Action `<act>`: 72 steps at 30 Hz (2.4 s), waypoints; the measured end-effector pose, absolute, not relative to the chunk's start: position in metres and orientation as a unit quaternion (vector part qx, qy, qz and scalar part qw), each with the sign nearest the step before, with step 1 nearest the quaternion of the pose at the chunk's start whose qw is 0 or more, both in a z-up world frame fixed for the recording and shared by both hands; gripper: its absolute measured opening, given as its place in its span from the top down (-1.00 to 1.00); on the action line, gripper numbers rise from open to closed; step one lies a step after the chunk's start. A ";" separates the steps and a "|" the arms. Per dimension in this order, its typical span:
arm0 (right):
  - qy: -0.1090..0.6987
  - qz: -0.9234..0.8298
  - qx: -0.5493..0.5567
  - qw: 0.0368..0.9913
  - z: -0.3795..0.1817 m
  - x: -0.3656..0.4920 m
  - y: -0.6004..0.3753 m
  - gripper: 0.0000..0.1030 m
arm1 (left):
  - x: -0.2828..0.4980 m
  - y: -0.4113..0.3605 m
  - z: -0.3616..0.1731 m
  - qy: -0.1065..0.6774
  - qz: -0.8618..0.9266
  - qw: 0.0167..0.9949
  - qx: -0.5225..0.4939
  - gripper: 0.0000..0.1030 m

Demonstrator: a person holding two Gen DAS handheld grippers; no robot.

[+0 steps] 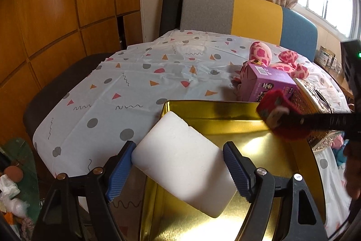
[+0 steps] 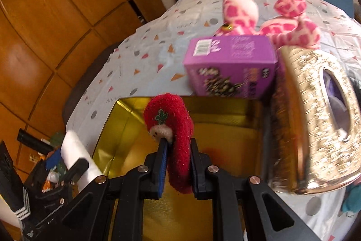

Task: Organize soft objects
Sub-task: 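Release the sponge into the tray with the left gripper while the right gripper drops the red sock there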

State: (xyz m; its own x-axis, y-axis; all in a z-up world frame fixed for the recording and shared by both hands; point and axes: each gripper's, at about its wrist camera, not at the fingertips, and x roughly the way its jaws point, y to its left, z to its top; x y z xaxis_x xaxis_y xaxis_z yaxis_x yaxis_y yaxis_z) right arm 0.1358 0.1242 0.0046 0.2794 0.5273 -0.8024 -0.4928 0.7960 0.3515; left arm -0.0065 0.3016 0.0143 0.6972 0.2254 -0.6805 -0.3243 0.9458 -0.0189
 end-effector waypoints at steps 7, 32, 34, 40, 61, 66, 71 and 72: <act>0.517 0.322 0.008 0.793 -0.007 0.133 0.141 0.68 | 0.013 0.310 0.015 0.358 0.147 0.920 -0.067 -0.61; 0.536 0.310 -0.001 0.785 -0.035 0.134 0.154 0.68 | -0.103 0.331 0.051 0.306 0.235 0.913 -0.129 -0.91; 0.537 0.306 -0.007 0.786 -0.036 0.138 0.161 0.68 | -0.116 0.336 0.051 0.304 0.251 0.910 -0.128 -0.94; 0.546 0.292 -0.024 0.785 -0.042 0.147 0.182 0.68 | -0.130 0.350 0.046 0.304 0.273 0.901 -0.146 -0.95; 0.526 0.277 -0.038 0.803 -0.031 0.146 0.183 0.18 | -0.122 0.343 0.023 0.338 0.266 0.889 -0.157 -0.95; 0.503 0.279 -0.032 0.818 -0.014 0.133 0.165 -0.02 | -0.119 0.337 0.018 0.346 0.254 0.889 -0.160 -0.94; 0.471 0.281 -0.041 0.835 0.003 0.115 0.142 -0.20 | -0.114 0.325 0.013 0.352 0.237 0.892 -0.158 -0.95; 0.466 0.281 -0.043 0.838 0.005 0.111 0.136 -0.21 | -0.114 0.322 0.013 0.352 0.233 0.893 -0.157 -0.94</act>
State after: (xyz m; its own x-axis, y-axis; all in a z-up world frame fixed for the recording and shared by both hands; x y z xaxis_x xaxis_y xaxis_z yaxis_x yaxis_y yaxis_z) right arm 0.1107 0.1359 0.0054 0.4075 0.4311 -0.8050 -0.5110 0.8383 0.1903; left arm -0.1138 0.3221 0.0132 0.6431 0.3058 -0.7020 -0.5270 0.8419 -0.1160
